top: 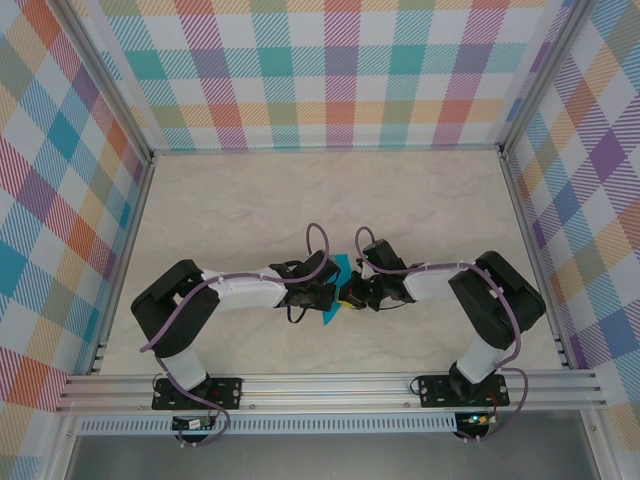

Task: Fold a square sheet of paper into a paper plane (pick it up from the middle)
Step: Third fold the triangle at the center of the table.

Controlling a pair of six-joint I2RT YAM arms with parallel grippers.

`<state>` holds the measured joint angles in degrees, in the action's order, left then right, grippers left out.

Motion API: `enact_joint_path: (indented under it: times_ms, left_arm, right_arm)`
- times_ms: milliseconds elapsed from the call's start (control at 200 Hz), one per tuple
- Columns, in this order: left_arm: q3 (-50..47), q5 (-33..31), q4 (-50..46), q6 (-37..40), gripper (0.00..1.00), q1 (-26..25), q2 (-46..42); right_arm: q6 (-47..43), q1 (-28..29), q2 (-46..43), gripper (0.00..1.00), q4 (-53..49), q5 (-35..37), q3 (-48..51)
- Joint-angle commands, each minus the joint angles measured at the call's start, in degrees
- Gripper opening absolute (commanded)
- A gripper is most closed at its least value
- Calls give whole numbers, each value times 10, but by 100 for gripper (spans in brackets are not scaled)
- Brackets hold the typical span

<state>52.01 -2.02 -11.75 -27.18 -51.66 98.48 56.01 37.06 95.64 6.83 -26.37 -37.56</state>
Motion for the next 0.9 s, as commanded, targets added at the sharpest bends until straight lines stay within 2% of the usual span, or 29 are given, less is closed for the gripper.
enact_joint_path:
  times_ms: [0,215,570,895]
  left_arm:
    - [-15,1,-17,1,10,0,11]
    - [-19,0,-17,1,10,0,9]
    - [-19,0,-17,1,10,0,10]
    - [-20,-2,-20,1,9,-1,8]
  right_arm:
    - [-23,-9,-42,6,-33,3,-12]
    - [-32,-46,-29,6,12,-32,-13]
    - [-52,-51,37,6,-4,7,-19]
    - [-62,-80,-27,9,-22,-23,-28]
